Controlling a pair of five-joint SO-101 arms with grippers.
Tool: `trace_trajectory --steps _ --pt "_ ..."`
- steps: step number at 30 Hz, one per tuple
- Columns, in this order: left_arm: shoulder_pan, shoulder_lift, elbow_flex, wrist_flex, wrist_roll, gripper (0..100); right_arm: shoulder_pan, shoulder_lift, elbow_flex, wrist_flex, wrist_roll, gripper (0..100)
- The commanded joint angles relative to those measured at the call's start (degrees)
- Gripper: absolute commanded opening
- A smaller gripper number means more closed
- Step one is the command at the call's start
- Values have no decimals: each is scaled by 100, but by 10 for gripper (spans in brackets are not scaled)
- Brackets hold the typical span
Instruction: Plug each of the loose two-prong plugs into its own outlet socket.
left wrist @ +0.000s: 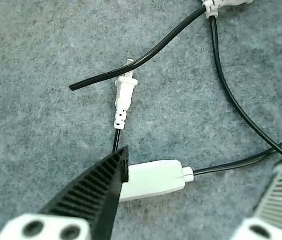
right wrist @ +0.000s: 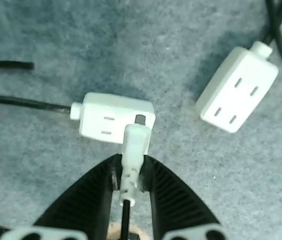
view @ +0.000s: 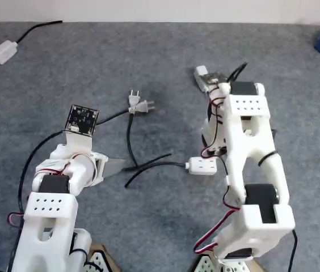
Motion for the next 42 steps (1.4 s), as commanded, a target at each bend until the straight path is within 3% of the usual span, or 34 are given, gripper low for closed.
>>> trace_trajectory --steps 1,10,30,42 --pt "84 -66 -31 -97 -26 415 40 -374 -268 171 9 7" --pt "84 -66 -31 -97 -26 415 75 -347 -215 426 -18 7" --pt "84 -101 -22 -79 -26 415 75 -330 435 -295 -246 7" --pt "75 -101 -22 -79 -26 415 57 84 374 48 -220 7"
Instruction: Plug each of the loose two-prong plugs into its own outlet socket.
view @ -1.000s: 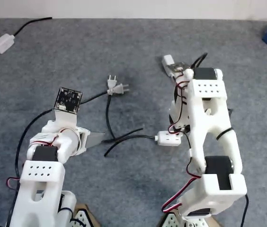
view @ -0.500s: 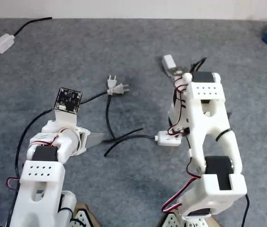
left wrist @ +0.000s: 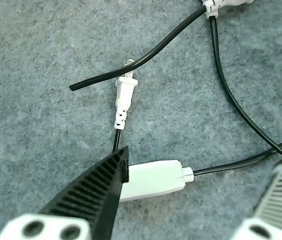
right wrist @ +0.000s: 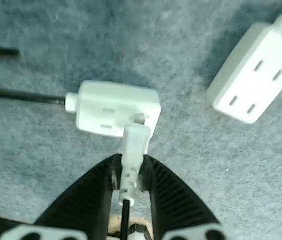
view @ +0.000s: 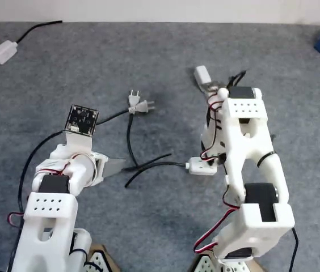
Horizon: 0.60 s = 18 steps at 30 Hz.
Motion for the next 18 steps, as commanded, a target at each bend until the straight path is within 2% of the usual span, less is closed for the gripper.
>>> trace_trajectory --steps 1,18 --pt "75 -101 -22 -79 -26 415 75 -75 -75 154 -35 7" --pt "66 -101 -22 -70 -26 415 127 -31 -4 -207 -35 7"
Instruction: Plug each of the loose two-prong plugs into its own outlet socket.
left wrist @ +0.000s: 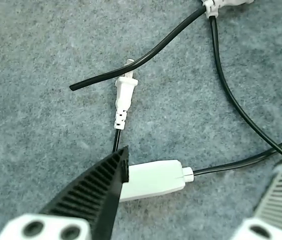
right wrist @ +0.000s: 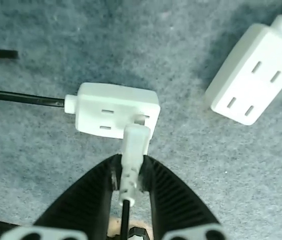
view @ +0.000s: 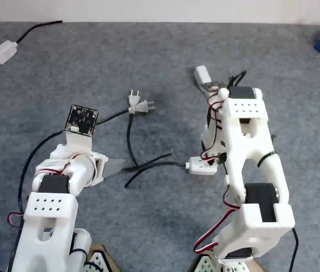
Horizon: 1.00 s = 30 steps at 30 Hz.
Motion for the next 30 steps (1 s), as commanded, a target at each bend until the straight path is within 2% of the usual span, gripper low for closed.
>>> trace_trajectory --steps 1,12,19,30 --pt "75 -101 -22 -70 -26 415 136 -31 -22 -84 -35 7" --pt "75 -110 -22 -70 -26 415 303 -31 31 31 97 7" --pt "75 -110 -31 -70 -26 415 277 -40 514 -374 79 7" --pt "84 -110 -31 -70 -26 415 119 -84 207 -154 -70 7"
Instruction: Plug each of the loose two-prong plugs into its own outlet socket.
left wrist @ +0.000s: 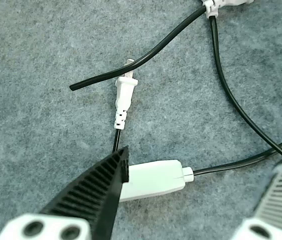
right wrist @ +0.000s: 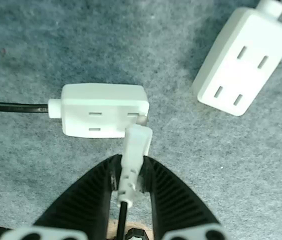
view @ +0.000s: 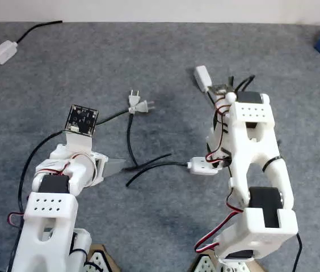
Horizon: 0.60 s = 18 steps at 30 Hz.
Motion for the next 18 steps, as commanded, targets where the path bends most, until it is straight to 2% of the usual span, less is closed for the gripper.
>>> trace_trajectory --steps 1,7,18 --pt "84 -110 -31 -70 -26 415 -180 -31 -312 136 -167 7" --pt "84 -110 -31 -70 -26 415 -277 -4 -866 409 -264 7" --pt "75 -110 -31 -79 -26 415 -268 13 -760 435 -264 7"
